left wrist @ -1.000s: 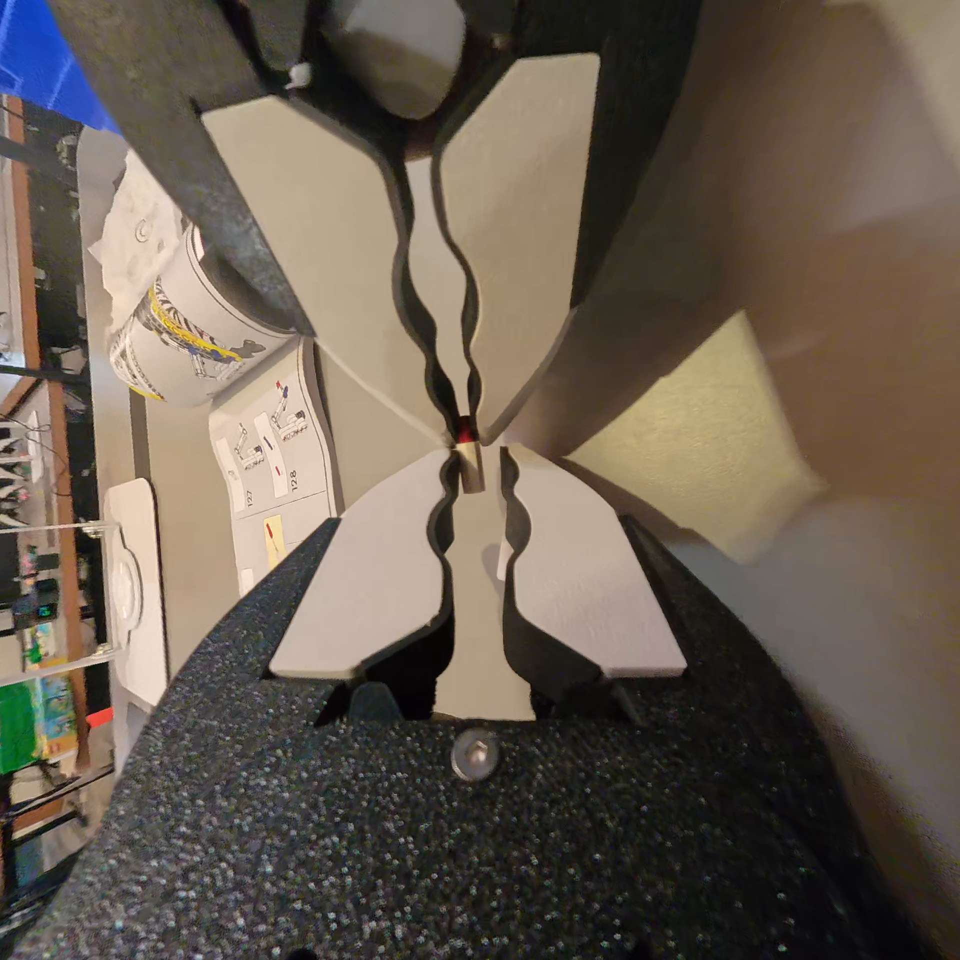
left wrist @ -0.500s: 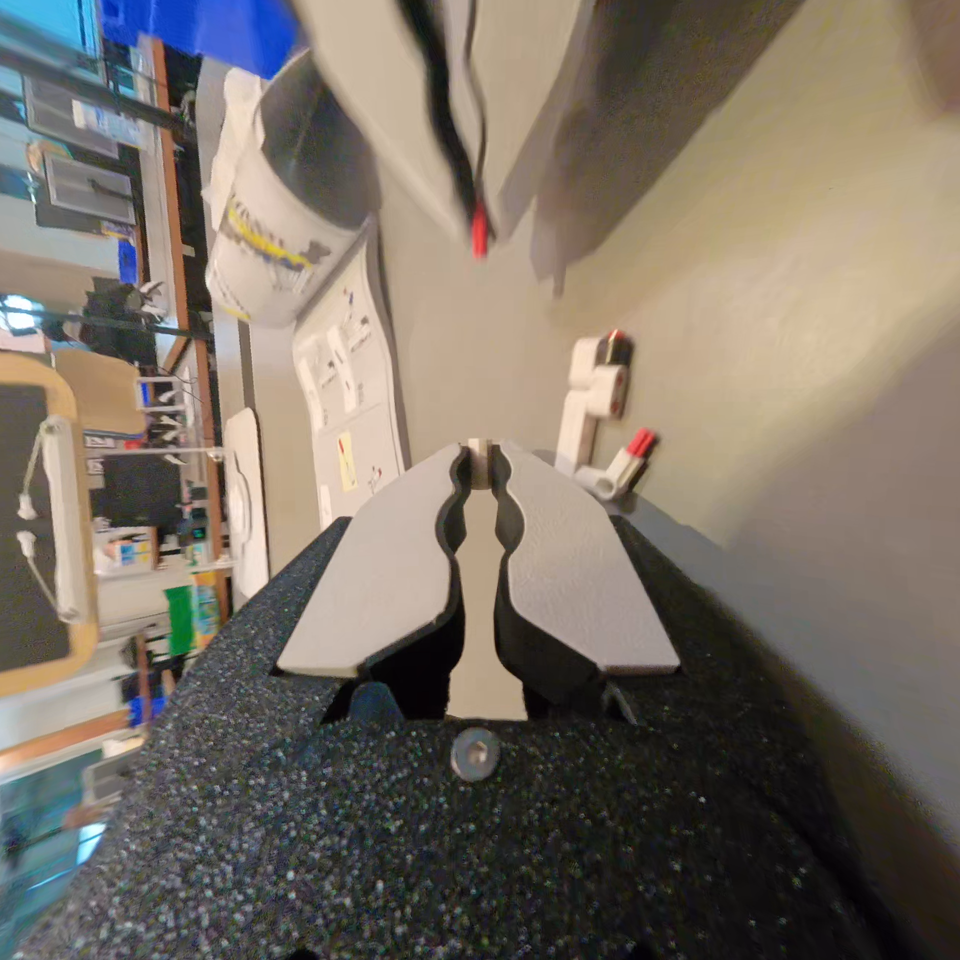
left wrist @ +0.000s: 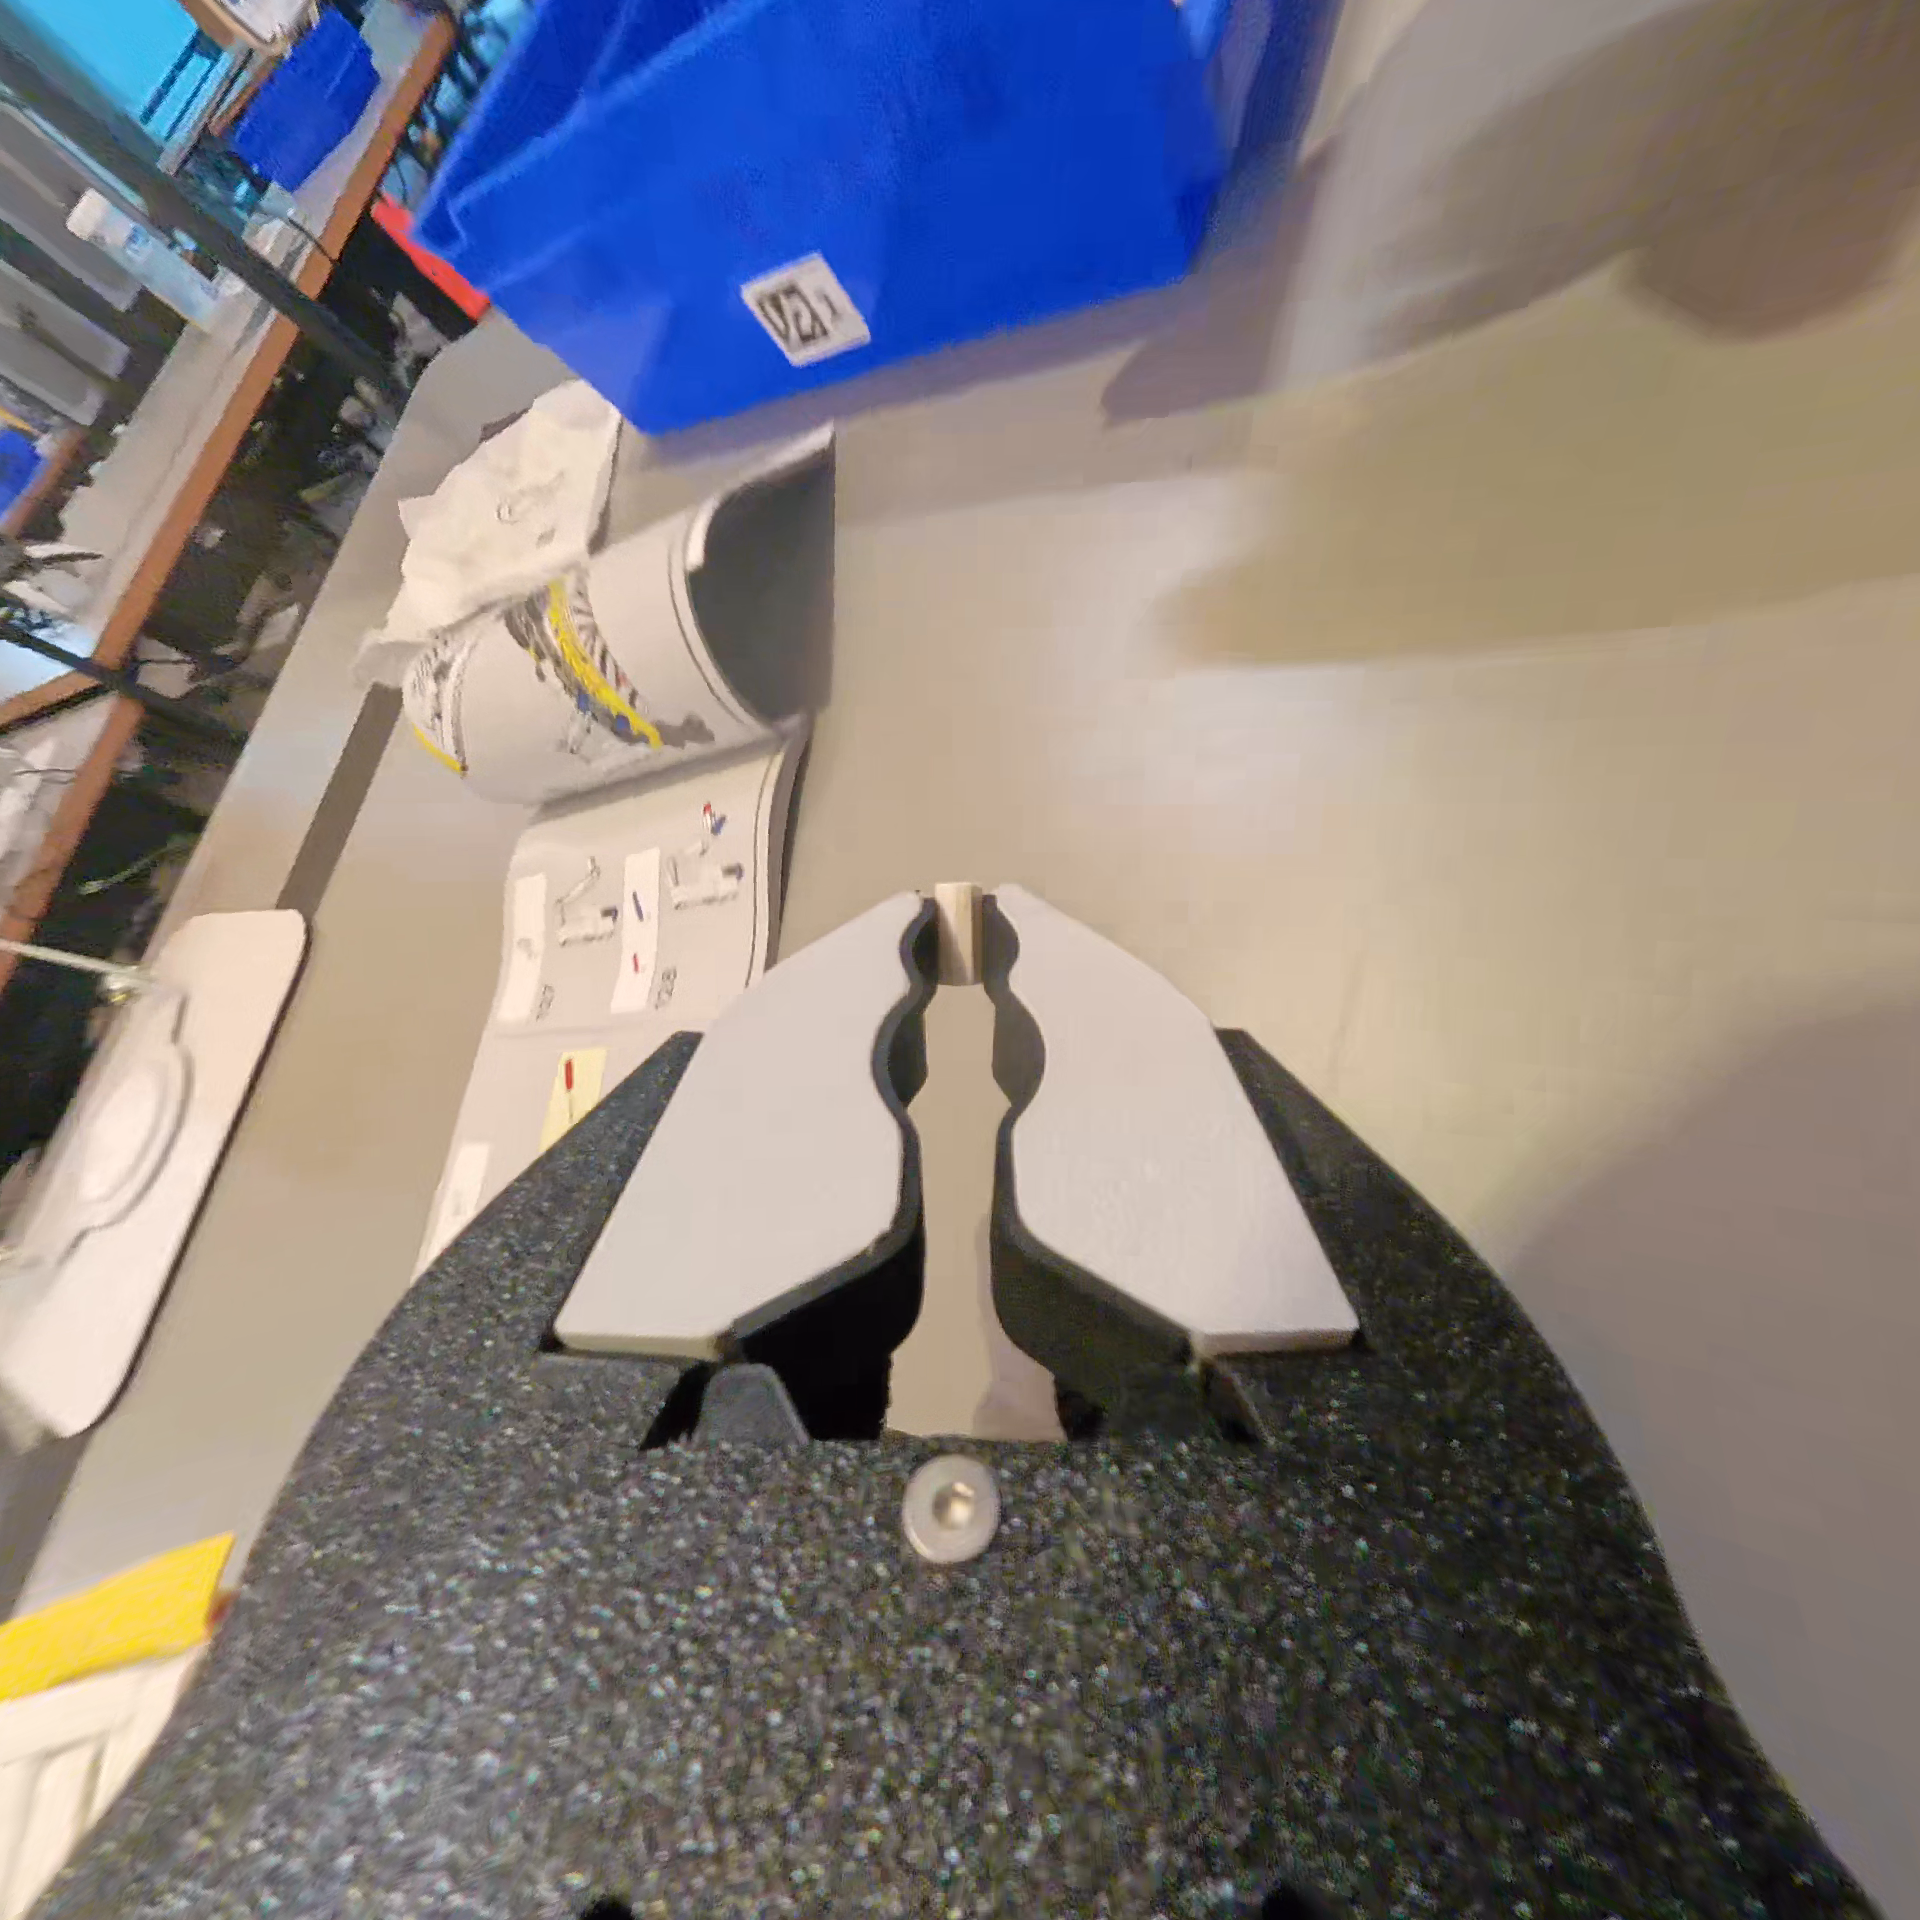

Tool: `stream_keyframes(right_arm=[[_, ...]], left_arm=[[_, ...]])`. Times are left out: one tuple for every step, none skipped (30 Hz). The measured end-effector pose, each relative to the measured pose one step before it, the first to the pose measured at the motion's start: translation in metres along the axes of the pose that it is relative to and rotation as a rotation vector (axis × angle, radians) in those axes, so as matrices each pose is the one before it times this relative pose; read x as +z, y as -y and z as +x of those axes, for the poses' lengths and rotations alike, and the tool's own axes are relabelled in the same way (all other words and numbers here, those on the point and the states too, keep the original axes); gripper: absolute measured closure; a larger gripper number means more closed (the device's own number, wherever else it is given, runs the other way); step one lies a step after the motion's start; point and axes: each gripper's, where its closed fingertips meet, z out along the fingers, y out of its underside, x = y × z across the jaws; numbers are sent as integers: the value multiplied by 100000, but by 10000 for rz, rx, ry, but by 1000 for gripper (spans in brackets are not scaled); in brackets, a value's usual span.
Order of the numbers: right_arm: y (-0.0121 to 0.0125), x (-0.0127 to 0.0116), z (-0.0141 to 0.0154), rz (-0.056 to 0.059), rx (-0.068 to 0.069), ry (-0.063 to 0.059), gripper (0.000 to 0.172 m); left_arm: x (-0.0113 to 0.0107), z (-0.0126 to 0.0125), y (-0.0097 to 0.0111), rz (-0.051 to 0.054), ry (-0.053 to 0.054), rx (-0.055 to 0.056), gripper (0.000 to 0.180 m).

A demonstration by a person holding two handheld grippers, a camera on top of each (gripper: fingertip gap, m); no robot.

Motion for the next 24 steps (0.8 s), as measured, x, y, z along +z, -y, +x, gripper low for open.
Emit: stream_keyframes(right_arm=[[-2055, -202, 1953, -744, 497, -274, 168], [-1978, 94, 1383, -703, 520, -30, 161], [-1533, 169, 1033, -451, 479, 31, 151], [-1071, 94, 700, -208, 358, 59, 147], [-712, -8, 511, -64, 224, 5, 146], [-526, -81, 415, -16, 87, -62, 146], [-580, -85, 377, -119, 3, -125, 146], [-548, -69, 376, -137, -26, -155, 144], [-383, -79, 164, -10, -23, -44, 143], [-269, -36, 3, 76, 30, 68, 143], [-265, 0, 69, 52, 100, 42, 144], [-243, -22, 67, 10, 112, 33, 144], [-160, -90, -66, 5, 78, 68, 144], [-37, -191, -148, 41, 32, 64, 143], [57, -252, -186, 77, -12, 30, 144], [82, -292, -173, 83, -29, -1, 143], [93, -307, -128, 89, -12, -20, 143], [92, -311, -166, 98, 12, 16, 144], [52, -299, -172, 93, 30, 49, 144], [-4, -278, -151, 72, 32, 37, 144], [-52, -248, -102, 47, 14, 22, 144], [-91, -230, -92, 29, -3, 18, 144], [-85, -194, -109, 22, -7, 24, 144], [-52, -183, -147, 29, -10, 37, 144]], left_arm=[[35, -226, 969, 332, -158, -246, 173], [75, -212, 1036, 318, -159, -244, 173], [158, -136, 1043, 267, -211, -264, 173], [261, -161, 1136, 260, -202, -290, 172], [344, -167, 1322, 282, -189, -275, 172], [453, -116, 1440, 260, -216, -221, 172], [606, -151, 1517, 230, -194, -168, 172], [761, -118, 1567, 193, -199, -112, 172], [919, -47, 1474, 145, -225, -30, 172], [1026, -79, 1285, 104, -165, 79, 172], [1137, -184, 1133, 70, -116, 143, 172], [1233, -247, 1113, 92, -114, 119, 172], [1369, -144, 1110, 122, -225, 52, 172], [1494, -27, 945, 71, -348, -10, 172], [1537, -207, 831, 98, -233, -13, 172], [1565, -214, 521, 19, -234, 30, 172], [1581, -174, 27, -194, -283, 7, 172], [1493, -361, -244, -277, -161, -58, 171], [1305, -448, -227, -171, -52, -55, 168], [1056, -260, -262, -127, -133, -84, 164], [798, -185, -264, -119, -146, -136, 158], [505, -193, -192, -46, -69, -83, 153], [241, -240, -106, 38, 28, -44, 148], [-37, -249, -90, 50, 101, -59, 144]])
